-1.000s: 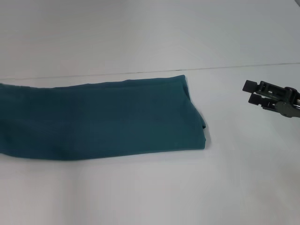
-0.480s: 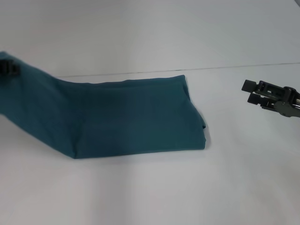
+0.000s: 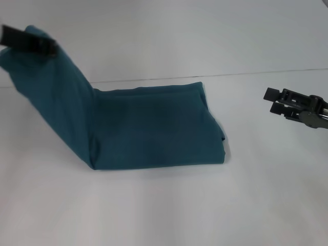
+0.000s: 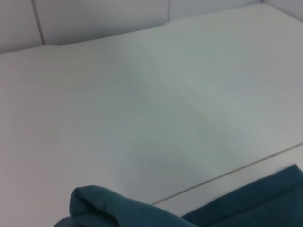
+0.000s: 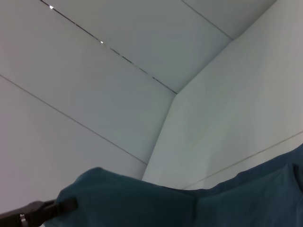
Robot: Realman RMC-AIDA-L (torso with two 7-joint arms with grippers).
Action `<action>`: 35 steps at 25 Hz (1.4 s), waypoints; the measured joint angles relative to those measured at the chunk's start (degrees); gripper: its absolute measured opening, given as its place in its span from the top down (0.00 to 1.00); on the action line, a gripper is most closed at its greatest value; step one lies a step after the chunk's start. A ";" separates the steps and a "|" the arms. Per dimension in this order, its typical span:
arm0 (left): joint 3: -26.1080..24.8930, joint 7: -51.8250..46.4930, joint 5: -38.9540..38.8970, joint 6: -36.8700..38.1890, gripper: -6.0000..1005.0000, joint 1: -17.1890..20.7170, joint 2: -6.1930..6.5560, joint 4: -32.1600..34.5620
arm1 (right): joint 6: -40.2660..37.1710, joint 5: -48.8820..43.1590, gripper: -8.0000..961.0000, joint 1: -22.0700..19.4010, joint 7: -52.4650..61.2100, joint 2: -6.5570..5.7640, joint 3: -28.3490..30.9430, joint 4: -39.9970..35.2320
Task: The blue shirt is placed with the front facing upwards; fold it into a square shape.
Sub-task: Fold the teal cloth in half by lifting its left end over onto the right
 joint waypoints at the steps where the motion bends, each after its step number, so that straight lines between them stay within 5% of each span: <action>1: 1.44 -0.48 1.20 0.08 0.90 -0.78 -0.14 0.02 | 0.00 0.00 0.12 -0.02 0.00 0.03 0.00 0.00; 11: 11.82 -1.75 2.68 -1.84 0.90 -7.76 -0.39 -5.89 | 0.08 0.00 0.12 -0.17 0.00 0.18 -0.17 0.00; 22: 25.51 -1.54 2.75 -11.65 0.90 -10.25 -1.68 -16.67 | 0.68 0.01 0.13 -0.48 0.00 0.23 -0.11 0.00; 35: 31.08 -1.86 2.84 -18.97 0.90 -17.81 -2.29 -32.08 | 1.30 0.00 0.13 -0.06 0.00 -0.01 -0.54 1.25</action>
